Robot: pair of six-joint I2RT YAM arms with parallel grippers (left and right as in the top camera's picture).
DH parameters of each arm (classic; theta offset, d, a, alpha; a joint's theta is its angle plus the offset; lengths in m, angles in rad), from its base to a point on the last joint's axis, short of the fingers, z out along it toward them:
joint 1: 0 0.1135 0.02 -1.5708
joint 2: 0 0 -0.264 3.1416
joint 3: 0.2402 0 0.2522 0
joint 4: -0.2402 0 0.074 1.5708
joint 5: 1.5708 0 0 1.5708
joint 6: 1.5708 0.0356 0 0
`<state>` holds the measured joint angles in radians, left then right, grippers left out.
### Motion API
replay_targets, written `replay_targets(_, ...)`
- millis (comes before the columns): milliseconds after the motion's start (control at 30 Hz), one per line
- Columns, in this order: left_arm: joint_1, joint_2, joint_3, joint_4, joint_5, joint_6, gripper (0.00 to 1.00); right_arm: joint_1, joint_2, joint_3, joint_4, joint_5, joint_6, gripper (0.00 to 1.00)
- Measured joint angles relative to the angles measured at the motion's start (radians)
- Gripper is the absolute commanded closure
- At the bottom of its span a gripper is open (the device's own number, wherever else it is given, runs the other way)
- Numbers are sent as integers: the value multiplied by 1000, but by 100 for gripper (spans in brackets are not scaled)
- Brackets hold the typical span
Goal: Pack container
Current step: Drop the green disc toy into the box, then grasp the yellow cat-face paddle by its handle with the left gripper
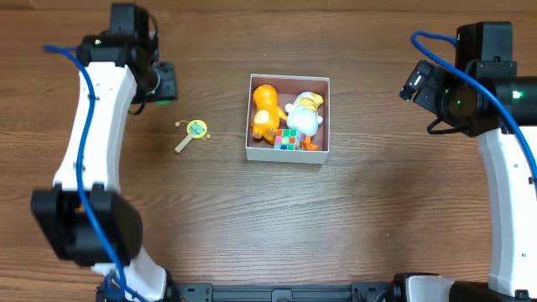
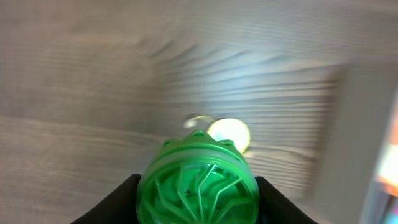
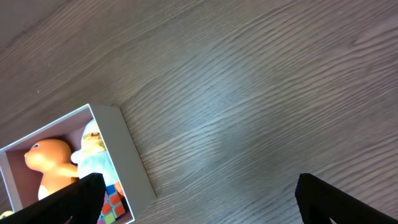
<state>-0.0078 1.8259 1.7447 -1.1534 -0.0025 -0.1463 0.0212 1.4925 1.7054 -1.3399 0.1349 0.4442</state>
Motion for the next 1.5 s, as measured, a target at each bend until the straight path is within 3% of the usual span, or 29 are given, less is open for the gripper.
replay_targets(233,-312,-117,16,14,52,-97,52,0,0,0,0,0,-1,0)
replay_targets(400,-470,-1,16,177,50,-171,49,0,0,0,0,0,0,0)
replay_targets(533,-522,158,16,325,43,-215,48,0,0,0,0,0,0,0)
replay_targets(700,-521,289,15,461,21,-227,9,0,0,0,1,0,0,0)
replay_targets(767,-520,301,15,480,11,-216,5,0,0,0,0,0,0,0)
replay_targets(833,-515,299,28,436,4,-192,5,0,0,0,0,0,0,0)
replay_targets(1000,-493,248,139,154,-45,-160,5,0,0,0,0,0,0,0)
replay_targets(1067,-475,159,206,16,-79,-166,0,0,0,0,1,0,0,0)
replay_targets(1267,-345,-114,281,-314,-190,-185,1,0,0,0,0,0,0,0)
replay_targets(1367,-264,-114,211,-319,-200,-172,1,0,0,0,0,0,0,0)
replay_targets(1500,-187,-39,-67,-154,-173,-158,2,0,0,0,0,0,0,0)
